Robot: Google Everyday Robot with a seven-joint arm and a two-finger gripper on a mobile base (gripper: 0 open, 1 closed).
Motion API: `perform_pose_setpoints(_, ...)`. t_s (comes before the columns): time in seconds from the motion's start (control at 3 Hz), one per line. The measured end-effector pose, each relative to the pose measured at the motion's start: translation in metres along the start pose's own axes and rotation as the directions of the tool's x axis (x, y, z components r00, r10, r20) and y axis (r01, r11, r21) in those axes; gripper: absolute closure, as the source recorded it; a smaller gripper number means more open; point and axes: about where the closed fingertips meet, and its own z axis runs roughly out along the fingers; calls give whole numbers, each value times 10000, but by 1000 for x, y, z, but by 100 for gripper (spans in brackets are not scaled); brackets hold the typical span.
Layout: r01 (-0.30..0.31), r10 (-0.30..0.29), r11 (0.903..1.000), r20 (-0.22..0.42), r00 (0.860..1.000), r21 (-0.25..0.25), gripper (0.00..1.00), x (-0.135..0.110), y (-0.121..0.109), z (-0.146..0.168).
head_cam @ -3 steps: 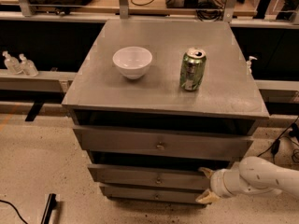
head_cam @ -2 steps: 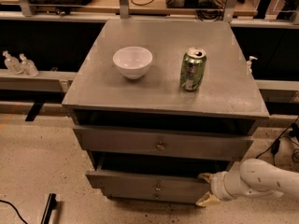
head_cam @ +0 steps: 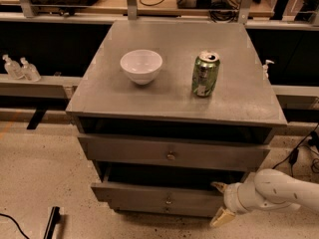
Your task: Open middle drawer
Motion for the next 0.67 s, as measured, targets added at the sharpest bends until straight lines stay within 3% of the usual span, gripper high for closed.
perform_pose_setpoints(0.33,6,-5,10000,13,10000,-30,0,-1,1,1)
perform_pose_setpoints(0.67,6,-6,10000,13,10000,-31,0,-1,1,1)
